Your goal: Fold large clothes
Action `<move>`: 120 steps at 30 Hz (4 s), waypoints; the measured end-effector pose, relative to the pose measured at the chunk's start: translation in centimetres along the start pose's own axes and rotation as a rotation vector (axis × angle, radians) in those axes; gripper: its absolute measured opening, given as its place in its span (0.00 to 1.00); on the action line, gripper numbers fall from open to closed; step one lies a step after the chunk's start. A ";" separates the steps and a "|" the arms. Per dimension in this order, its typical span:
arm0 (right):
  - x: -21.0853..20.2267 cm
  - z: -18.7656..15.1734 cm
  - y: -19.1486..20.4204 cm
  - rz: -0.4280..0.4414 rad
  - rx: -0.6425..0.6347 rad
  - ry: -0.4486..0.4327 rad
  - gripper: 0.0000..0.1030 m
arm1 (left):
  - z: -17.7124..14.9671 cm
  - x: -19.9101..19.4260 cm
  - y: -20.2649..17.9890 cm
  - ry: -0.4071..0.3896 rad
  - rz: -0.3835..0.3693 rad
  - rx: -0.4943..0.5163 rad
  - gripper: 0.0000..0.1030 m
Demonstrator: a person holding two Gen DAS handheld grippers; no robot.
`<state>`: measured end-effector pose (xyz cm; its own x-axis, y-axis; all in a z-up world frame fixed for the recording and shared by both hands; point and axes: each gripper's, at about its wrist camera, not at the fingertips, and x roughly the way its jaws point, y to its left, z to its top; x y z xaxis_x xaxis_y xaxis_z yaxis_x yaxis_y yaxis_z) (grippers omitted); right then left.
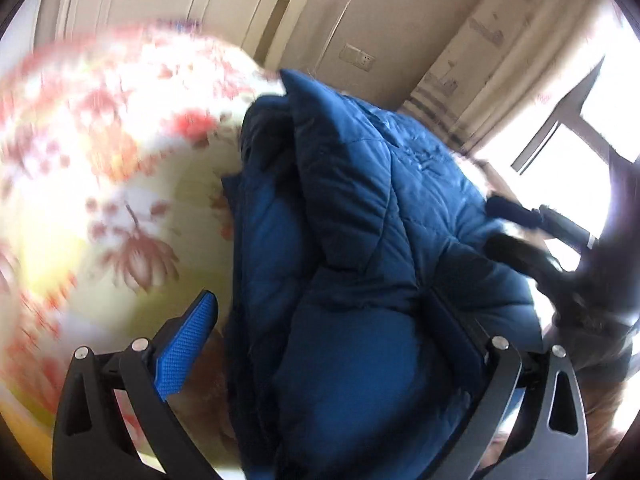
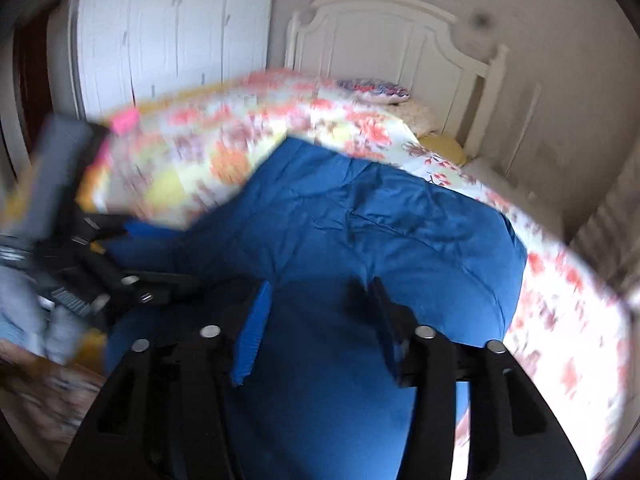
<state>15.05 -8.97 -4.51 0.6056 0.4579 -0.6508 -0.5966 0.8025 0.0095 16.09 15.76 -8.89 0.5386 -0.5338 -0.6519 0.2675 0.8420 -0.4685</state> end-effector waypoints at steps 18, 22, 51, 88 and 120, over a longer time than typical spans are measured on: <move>2.2 -10.2 -7.7 0.404 0.759 0.096 0.96 | 1.0 2.0 5.2 0.195 -0.248 -0.192 0.98; 2.4 -10.7 -7.5 0.429 0.765 0.066 0.96 | 0.5 2.6 4.4 0.213 -0.311 -0.174 0.95; 2.1 -5.8 -22.4 -0.124 0.656 -0.136 0.76 | 11.2 16.9 -6.1 0.042 -0.201 -0.086 0.77; -12.1 -10.1 -2.5 -0.616 0.320 -0.343 0.95 | -4.2 -2.1 -19.0 -0.425 0.365 0.335 0.98; -12.6 -9.8 -2.1 -0.612 0.303 -0.347 0.95 | -4.5 -1.7 -18.9 -0.411 0.370 0.347 0.98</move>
<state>3.53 -20.14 -3.76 0.9420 -0.0480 -0.3321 0.0384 0.9986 -0.0353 6.48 0.40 -1.59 0.8881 -0.1880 -0.4195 0.2106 0.9776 0.0076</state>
